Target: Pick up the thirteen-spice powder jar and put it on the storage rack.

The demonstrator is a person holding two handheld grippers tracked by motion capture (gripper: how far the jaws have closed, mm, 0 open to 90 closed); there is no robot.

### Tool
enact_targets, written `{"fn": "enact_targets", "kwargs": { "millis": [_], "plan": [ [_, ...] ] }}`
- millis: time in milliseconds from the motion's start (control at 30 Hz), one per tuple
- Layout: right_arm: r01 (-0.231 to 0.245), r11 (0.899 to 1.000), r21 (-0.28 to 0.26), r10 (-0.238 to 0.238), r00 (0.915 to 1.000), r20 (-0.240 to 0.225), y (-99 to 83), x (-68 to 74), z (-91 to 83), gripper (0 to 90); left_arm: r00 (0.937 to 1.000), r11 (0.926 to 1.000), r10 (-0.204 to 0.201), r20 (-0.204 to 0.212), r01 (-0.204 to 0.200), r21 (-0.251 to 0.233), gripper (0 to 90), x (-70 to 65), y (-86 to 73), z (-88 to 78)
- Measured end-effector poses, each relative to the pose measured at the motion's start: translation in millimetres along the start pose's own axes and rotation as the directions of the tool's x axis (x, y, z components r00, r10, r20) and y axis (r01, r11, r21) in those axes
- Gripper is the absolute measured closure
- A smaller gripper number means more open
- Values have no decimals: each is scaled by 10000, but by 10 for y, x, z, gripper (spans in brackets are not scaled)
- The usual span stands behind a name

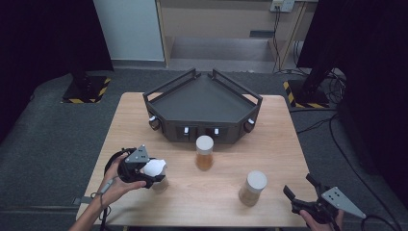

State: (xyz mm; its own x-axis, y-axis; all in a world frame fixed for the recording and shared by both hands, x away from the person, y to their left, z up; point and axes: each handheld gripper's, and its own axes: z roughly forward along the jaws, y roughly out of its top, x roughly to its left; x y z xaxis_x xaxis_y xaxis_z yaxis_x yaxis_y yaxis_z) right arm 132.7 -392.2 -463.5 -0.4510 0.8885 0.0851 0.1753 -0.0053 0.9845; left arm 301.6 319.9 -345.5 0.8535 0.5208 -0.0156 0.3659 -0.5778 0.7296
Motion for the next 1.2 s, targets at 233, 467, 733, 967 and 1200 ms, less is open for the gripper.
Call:
{"fn": "enact_targets", "kwargs": {
  "millis": [233, 467, 733, 967, 1200],
  "plan": [
    [54, 10000, -2, -54, 10000, -61, -5, -14, 8, 10, 9998, 9997, 192, 48, -193, 128, 295, 36, 149, -59],
    [61, 10000, 21, -61, 9999, -125, 0, -22, 9, 9, 9991, 9992, 370, 230, -372, 111, 295, 127, 424, -173],
    [156, 9999, 55, -154, 9994, -316, 0, -47, 18, 8, 9979, 9983, 523, 388, -533, 253, 295, 257, 837, -322],
    [171, 9998, 93, -167, 9991, -377, 5, -44, 28, 8, 9980, 9986, 509, 367, -513, 105, 295, 383, 1119, -372],
    [118, 9999, 70, -116, 9994, -314, -2, -47, 21, 8, 9985, 9990, 439, 318, -440, 45, 296, 529, 1411, -405]
  ]
}}
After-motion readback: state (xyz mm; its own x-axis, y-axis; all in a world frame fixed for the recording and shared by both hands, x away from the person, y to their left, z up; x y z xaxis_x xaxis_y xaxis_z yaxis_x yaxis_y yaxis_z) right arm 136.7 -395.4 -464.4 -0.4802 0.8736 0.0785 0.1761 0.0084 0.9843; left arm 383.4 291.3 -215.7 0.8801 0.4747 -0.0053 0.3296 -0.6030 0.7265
